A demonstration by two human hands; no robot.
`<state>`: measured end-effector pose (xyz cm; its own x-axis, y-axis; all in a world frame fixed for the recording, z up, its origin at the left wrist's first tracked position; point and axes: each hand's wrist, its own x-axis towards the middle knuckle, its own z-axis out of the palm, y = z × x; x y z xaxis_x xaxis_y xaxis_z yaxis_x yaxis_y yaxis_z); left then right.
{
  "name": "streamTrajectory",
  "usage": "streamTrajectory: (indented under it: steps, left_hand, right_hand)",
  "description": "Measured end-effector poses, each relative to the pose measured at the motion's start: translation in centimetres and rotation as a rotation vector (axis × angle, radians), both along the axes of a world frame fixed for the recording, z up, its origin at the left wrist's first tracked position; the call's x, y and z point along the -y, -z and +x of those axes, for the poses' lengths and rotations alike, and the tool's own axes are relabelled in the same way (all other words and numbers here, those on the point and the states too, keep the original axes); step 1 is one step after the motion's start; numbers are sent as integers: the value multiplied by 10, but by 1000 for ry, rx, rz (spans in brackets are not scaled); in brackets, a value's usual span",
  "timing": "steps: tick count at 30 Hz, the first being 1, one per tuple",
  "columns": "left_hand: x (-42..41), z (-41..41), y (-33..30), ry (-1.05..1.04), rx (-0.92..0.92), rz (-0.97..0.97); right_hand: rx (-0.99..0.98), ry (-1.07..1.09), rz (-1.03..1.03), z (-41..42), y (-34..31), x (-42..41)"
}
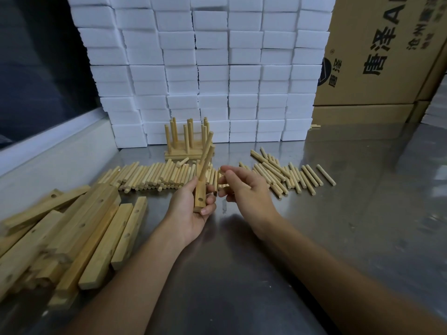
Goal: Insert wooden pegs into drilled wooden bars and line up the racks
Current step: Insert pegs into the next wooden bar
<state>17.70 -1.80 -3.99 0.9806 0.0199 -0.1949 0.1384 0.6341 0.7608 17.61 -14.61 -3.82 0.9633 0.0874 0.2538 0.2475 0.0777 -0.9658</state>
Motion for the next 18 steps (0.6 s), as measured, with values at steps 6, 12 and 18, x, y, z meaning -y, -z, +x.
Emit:
streamTrajectory:
  steps: [6, 12, 18]
  left_hand:
    - [-2, 1, 2, 27, 12, -3]
    - [-2, 3, 4, 27, 10, -4]
    - [-3, 2, 4, 36, 5, -9]
  right_hand:
    - [-15, -56, 101, -1, 0, 1]
    - [-31, -104, 110, -1, -3, 2]
    - [217, -26, -177, -7, 0, -2]
